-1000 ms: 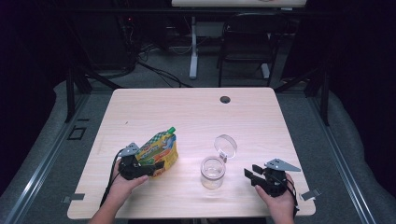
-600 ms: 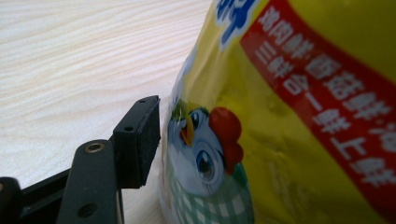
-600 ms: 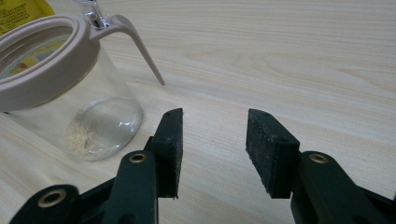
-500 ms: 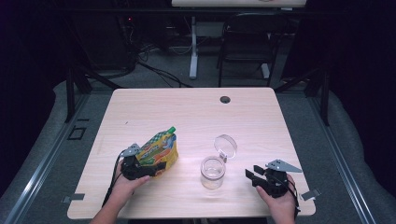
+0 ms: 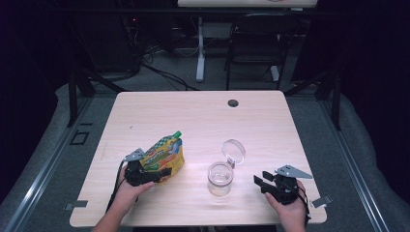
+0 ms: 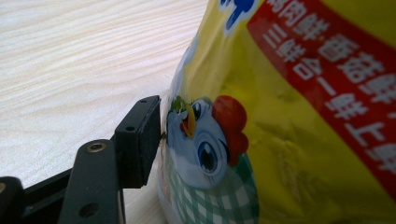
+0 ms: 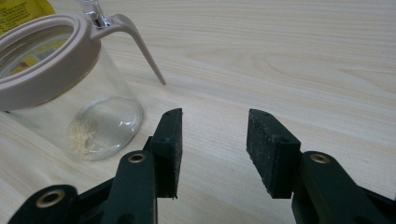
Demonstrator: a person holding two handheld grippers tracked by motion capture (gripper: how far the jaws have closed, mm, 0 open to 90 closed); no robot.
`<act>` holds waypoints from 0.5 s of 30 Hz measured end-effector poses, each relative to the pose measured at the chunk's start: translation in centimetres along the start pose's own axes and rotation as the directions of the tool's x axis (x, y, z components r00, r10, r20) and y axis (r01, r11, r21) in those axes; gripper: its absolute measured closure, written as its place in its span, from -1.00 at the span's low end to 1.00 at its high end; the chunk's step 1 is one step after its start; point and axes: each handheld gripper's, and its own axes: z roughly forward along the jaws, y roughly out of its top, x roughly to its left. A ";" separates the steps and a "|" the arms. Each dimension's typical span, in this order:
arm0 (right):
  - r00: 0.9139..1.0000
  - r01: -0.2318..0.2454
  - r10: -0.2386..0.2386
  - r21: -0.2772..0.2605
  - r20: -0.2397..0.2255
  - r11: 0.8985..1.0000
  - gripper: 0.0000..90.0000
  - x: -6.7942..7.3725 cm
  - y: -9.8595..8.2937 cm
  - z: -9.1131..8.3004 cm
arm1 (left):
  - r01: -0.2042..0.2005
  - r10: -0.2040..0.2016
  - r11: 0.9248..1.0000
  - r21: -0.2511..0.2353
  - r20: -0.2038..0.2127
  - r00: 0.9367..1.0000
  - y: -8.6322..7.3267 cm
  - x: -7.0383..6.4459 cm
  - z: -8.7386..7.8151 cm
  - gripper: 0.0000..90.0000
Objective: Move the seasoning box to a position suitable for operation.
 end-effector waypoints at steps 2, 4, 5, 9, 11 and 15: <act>1.000 -0.001 0.001 -0.001 0.000 1.000 0.24 0.0 0.0 0.0 | 0.003 -0.003 1.000 0.007 0.003 1.000 0.0 0.1 0.1 -0.17; 1.000 -0.002 0.002 -0.002 0.000 1.000 0.24 0.0 0.0 0.0 | 0.003 -0.003 1.000 0.011 0.003 1.000 0.0 0.1 0.1 -0.17; 1.000 -0.002 0.002 -0.002 0.000 1.000 0.24 0.0 0.0 0.0 | 0.004 -0.004 1.000 0.012 0.002 1.000 0.0 0.2 0.1 -0.18; 1.000 -0.001 0.001 -0.002 -0.001 1.000 0.24 0.0 0.0 0.0 | 0.008 -0.008 1.000 0.021 0.013 1.000 -0.1 0.3 0.2 -0.19; 1.000 -0.002 0.002 -0.002 0.000 1.000 0.24 0.1 0.0 0.0 | 0.012 -0.013 1.000 0.027 0.020 1.000 -0.1 0.3 0.3 -0.19; 1.000 0.002 -0.002 0.002 -0.001 1.000 0.24 0.1 0.0 0.0 | 0.014 -0.014 0.999 0.031 0.027 1.000 -0.1 0.4 0.4 -0.21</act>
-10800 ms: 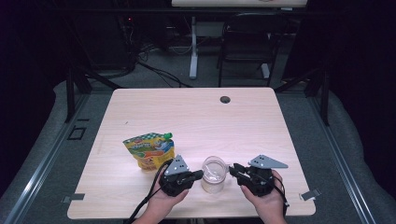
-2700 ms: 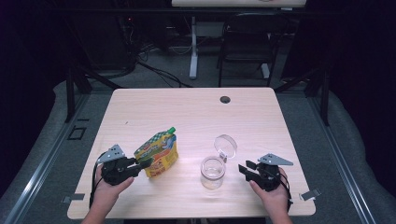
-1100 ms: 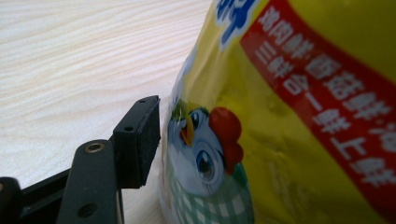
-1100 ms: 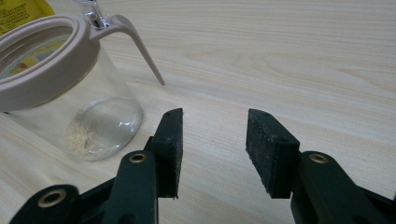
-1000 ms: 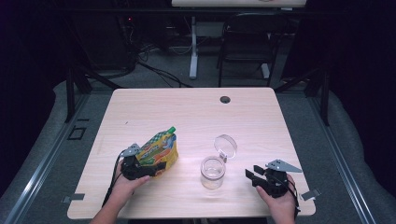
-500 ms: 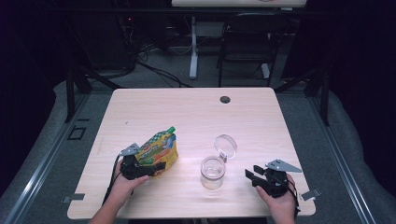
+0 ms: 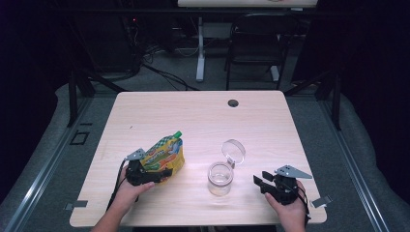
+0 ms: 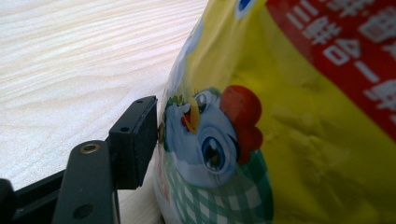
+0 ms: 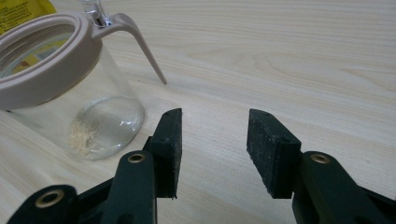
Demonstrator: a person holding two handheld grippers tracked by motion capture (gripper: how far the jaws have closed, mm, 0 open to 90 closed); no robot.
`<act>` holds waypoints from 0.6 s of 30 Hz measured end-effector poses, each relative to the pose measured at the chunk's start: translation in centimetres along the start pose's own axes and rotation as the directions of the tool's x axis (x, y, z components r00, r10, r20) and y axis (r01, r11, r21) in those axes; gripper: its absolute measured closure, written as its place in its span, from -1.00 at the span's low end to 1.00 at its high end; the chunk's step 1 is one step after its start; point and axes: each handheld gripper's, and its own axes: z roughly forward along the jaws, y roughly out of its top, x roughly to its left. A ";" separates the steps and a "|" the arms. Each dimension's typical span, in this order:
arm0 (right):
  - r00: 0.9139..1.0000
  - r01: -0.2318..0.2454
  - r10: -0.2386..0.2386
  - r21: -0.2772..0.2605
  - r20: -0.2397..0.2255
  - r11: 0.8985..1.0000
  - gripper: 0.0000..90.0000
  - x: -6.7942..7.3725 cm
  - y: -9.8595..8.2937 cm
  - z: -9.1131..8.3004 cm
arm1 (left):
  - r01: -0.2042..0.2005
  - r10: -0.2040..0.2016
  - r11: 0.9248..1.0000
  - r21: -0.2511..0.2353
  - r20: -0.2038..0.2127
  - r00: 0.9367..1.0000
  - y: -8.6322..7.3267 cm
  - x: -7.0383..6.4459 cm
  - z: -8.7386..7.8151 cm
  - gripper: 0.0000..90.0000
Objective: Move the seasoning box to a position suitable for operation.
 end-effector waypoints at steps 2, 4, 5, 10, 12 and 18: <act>1.000 0.000 0.000 0.001 0.000 1.000 0.24 0.0 0.0 0.0 | 0.004 -0.004 1.000 0.004 0.007 1.000 0.0 0.1 0.1 -0.21; 1.000 0.000 0.000 0.001 0.000 1.000 0.23 0.0 0.0 0.0 | 0.005 -0.005 1.000 0.004 0.008 1.000 0.0 0.2 0.1 -0.21; 1.000 -0.002 0.002 -0.002 0.000 1.000 0.23 0.0 0.0 0.0 | 0.007 -0.007 1.000 0.003 0.008 1.000 0.0 0.2 0.1 -0.21; 1.000 -0.002 0.002 0.000 -0.002 1.000 0.23 0.0 0.0 0.1 | 0.011 -0.011 1.000 0.009 0.009 1.000 -0.1 0.3 0.1 -0.21; 1.000 -0.003 0.003 0.000 -0.005 1.000 0.23 0.0 -0.1 0.1 | 0.004 -0.005 1.000 0.016 0.009 1.000 -0.2 0.3 0.3 -0.22; 1.000 -0.005 0.005 0.000 -0.008 1.000 0.23 0.1 -0.1 0.1 | 0.015 -0.015 1.000 0.018 -0.004 1.000 -0.4 0.3 0.5 -0.21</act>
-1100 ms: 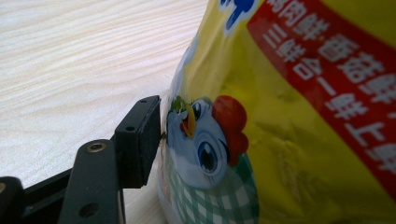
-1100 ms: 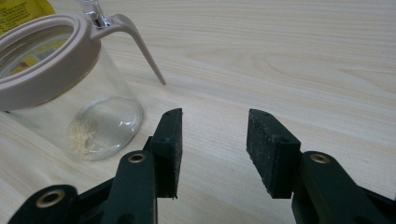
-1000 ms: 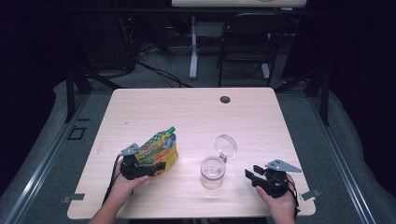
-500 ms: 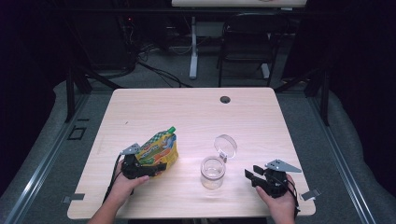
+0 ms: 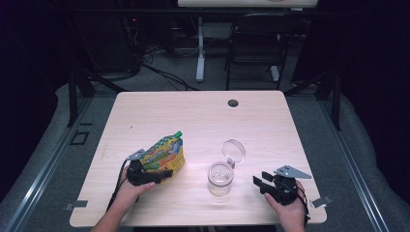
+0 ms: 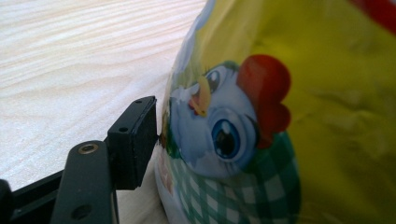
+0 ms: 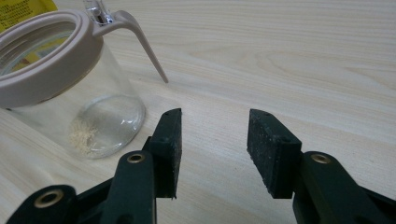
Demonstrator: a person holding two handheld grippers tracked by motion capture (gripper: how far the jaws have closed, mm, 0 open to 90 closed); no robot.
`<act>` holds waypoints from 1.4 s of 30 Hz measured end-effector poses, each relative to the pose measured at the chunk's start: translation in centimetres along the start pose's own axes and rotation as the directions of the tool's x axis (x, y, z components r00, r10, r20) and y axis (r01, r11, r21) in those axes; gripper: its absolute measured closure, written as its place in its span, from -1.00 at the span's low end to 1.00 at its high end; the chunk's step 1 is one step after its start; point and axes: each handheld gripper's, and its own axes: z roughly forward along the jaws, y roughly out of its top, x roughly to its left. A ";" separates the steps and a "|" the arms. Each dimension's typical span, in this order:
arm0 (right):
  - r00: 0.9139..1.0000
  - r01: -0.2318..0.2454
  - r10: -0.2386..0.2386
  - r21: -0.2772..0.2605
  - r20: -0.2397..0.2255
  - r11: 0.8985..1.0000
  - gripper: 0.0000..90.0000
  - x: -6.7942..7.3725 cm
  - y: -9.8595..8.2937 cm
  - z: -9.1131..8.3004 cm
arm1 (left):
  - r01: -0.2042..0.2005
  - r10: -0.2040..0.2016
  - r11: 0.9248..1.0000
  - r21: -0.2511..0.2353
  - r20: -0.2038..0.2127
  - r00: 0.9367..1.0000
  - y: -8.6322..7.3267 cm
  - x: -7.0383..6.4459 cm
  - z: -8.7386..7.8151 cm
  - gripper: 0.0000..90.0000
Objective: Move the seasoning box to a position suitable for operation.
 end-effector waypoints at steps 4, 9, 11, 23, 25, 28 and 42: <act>1.000 0.001 -0.001 0.001 0.000 1.000 0.23 -0.1 0.0 0.0 | -0.004 0.004 1.000 -0.009 -0.006 1.000 -0.1 0.0 0.2 -0.19; 1.000 0.003 -0.003 -0.001 0.002 1.000 0.23 -0.1 0.0 0.0 | 0.016 -0.015 1.000 -0.020 0.009 1.000 -0.3 0.2 0.5 -0.19; 1.000 0.003 -0.003 0.000 0.002 1.000 0.23 -0.1 0.0 -0.1 | 0.020 -0.019 0.999 -0.027 0.013 1.000 -0.4 0.2 0.5 -0.19; 1.000 0.008 -0.008 0.002 0.004 1.000 0.22 0.1 0.0 0.0 | -0.010 0.009 0.998 -0.060 -0.023 1.000 -0.6 -0.2 0.7 -0.12; 1.000 0.008 -0.008 0.003 0.004 1.000 0.22 0.1 0.0 0.0 | -0.011 0.009 0.998 -0.063 -0.023 1.000 -0.6 -0.2 0.7 -0.11; 1.000 0.010 -0.010 0.002 0.004 1.000 0.22 0.1 0.1 0.0 | -0.015 0.013 0.998 -0.067 -0.026 1.000 -0.7 -0.2 0.7 -0.11; 1.000 0.010 -0.010 0.004 0.006 1.000 0.22 0.1 0.0 0.0 | -0.016 0.013 0.996 -0.093 -0.039 0.999 -0.9 -0.3 0.8 -0.06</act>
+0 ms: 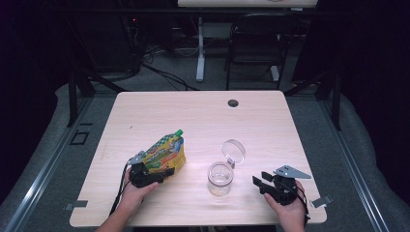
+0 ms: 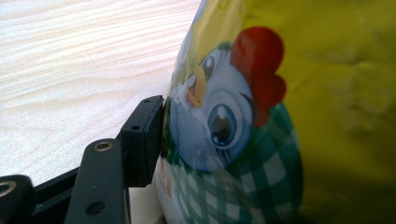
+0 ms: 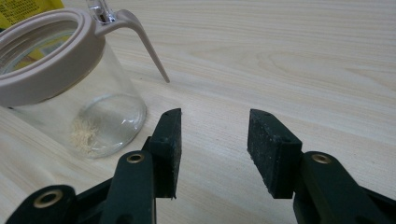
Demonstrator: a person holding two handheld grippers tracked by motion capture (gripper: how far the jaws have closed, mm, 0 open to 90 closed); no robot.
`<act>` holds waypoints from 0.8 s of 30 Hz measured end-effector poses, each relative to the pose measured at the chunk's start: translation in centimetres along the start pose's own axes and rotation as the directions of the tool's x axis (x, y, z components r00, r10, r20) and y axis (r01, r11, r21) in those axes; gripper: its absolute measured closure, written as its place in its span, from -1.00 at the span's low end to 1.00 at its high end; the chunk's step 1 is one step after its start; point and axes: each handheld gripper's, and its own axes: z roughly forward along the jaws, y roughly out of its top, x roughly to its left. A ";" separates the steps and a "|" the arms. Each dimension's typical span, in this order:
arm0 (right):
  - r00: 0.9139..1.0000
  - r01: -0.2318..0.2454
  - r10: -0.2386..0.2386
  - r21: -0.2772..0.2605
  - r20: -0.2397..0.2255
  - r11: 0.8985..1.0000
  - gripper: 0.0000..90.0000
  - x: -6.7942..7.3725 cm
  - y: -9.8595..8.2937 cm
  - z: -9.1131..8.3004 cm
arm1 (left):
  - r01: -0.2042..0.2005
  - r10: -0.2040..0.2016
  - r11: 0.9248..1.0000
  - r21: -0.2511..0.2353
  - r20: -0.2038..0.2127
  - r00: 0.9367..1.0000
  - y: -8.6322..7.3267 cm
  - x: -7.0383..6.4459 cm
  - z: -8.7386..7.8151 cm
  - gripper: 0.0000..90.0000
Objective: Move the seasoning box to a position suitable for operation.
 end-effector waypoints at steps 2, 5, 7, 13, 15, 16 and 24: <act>1.000 -0.001 0.001 -0.003 -0.006 1.000 0.22 0.0 0.0 0.0 | -0.002 0.002 1.000 0.000 -0.003 1.000 0.0 -0.1 0.0 -0.06; 1.000 -0.002 0.002 -0.003 -0.006 1.000 0.22 0.0 0.0 0.0 | -0.005 0.005 1.000 -0.004 -0.006 1.000 0.0 -0.1 0.0 -0.06; 1.000 0.003 -0.003 0.000 -0.004 1.000 0.22 0.0 0.0 0.0 | 0.001 -0.001 1.000 -0.004 0.000 1.000 -0.1 0.0 0.0 -0.07; 1.000 0.000 0.000 -0.002 0.000 1.000 0.22 0.0 0.0 -0.1 | 0.010 -0.010 1.000 -0.011 0.006 1.000 -0.2 0.1 0.1 -0.09; 1.000 -0.003 0.003 -0.003 0.000 1.000 0.22 -0.1 0.0 0.0 | 0.011 -0.010 1.000 -0.014 0.009 1.000 -0.2 0.1 0.2 -0.10; 1.000 -0.003 0.003 -0.003 0.000 1.000 0.22 -0.1 0.0 0.0 | 0.011 -0.010 1.000 -0.014 0.009 1.000 -0.2 0.1 0.2 -0.10; 1.000 -0.001 0.001 -0.002 0.000 1.000 0.21 0.0 0.0 -0.1 | 0.016 -0.016 1.000 -0.009 0.009 1.000 -0.4 0.3 0.4 -0.15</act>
